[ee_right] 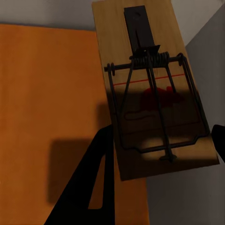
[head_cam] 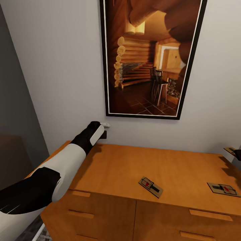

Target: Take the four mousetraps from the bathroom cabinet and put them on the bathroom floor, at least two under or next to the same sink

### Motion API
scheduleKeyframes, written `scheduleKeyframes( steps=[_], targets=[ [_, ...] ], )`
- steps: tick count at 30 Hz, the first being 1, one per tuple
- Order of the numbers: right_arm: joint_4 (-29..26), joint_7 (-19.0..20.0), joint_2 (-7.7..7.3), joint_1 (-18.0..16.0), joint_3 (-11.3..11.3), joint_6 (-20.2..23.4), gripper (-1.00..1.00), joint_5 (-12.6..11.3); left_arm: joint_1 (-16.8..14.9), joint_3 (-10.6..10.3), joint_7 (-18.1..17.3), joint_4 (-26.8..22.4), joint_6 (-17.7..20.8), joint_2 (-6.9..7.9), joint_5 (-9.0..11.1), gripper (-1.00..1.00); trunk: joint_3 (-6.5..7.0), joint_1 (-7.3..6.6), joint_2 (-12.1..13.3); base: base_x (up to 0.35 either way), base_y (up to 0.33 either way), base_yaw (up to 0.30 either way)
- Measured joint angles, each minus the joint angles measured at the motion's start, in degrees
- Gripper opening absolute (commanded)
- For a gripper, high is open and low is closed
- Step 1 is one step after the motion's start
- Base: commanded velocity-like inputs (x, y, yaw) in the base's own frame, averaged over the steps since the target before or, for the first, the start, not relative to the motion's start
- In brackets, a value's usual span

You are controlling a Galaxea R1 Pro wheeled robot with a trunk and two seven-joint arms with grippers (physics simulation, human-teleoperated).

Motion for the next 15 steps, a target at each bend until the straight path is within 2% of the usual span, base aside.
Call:
scheduleKeyframes(
  steps=[5, 15],
  targets=[
    [0.0, 0.0, 0.0, 0.0, 0.0, 0.0, -1.0, 0.0, 0.0, 0.0, 0.1, 0.0, 0.0, 0.0, 0.1, -1.0, 0.0, 0.02, 0.0, -0.093, 0.0, 0.0],
    [0.0, 0.0, 0.0, 0.0, 0.0, 0.0, -1.0, 0.1, 0.0, 0.0, 0.1, 0.1, 0.0, 0.0, 0.0, -1.0, 0.0, 0.04, 0.0, -0.315, 0.0, 0.0]
  ],
)
